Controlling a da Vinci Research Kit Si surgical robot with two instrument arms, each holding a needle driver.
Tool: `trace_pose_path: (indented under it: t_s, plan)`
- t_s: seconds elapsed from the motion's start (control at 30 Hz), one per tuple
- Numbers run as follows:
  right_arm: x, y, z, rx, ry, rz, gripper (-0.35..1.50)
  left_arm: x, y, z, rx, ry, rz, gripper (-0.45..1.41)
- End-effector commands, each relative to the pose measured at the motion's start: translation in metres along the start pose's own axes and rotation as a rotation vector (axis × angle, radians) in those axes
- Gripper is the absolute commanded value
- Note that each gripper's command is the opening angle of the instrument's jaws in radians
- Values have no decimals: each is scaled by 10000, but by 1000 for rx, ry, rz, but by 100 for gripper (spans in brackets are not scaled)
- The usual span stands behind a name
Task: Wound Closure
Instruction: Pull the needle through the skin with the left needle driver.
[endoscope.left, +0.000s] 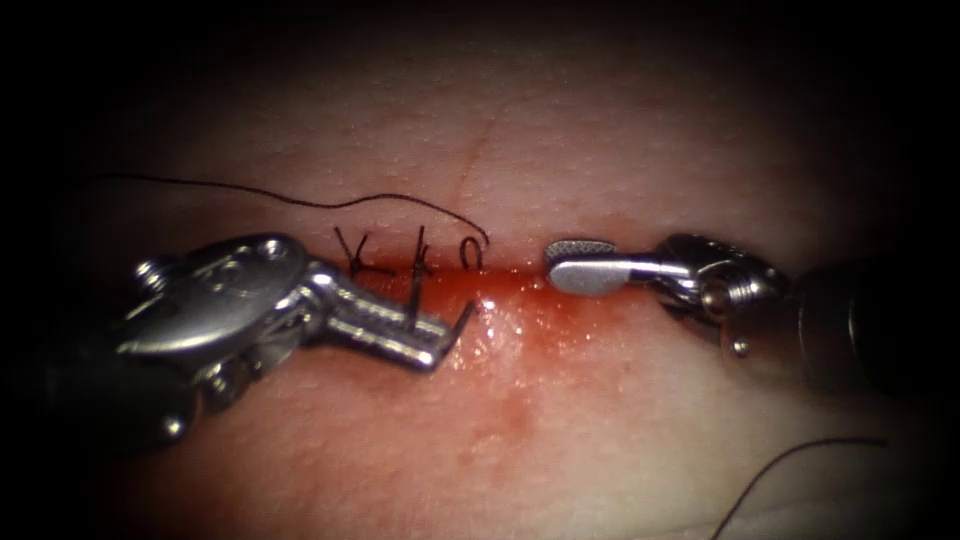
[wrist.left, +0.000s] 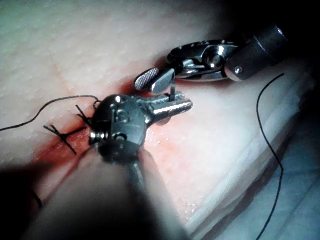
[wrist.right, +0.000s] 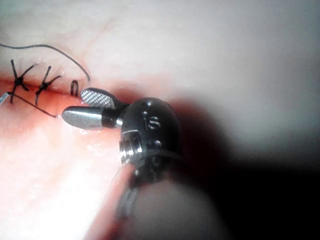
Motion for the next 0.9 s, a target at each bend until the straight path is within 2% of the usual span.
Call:
trace_pose_path:
  t_s: [0.03, 0.17, 0.2, 0.37, 0.43, 0.57, 0.77, 0.9]
  plan:
    - [-5, -12, 8, 8, -32, -104, 61, 3, -2, 0, 41, -10, 124, -45]
    - [-4, -30, 17, 11, -57, -227, 69, 11, 5, -1, 78, -22, 328, -45]
    - [-4, -39, 24, 3, -77, -293, 79, 15, 8, 0, 105, -45, 401, -45]
    - [-8, -49, 39, -36, -122, -380, 79, 24, 15, 3, 142, -66, 491, -45]
    - [-11, -47, 44, -61, -127, -391, 76, 30, 22, 3, 152, -74, 515, -45]
    - [-23, -40, 46, -91, -183, -410, 39, 41, 28, 0, 168, -77, 570, -45]
    - [-64, -14, 51, -183, -302, -379, 36, 58, 39, -4, 206, -68, 597, -45]
    - [-70, -3, 51, -240, -344, -368, 42, 63, 44, -2, 212, -73, 636, -45]
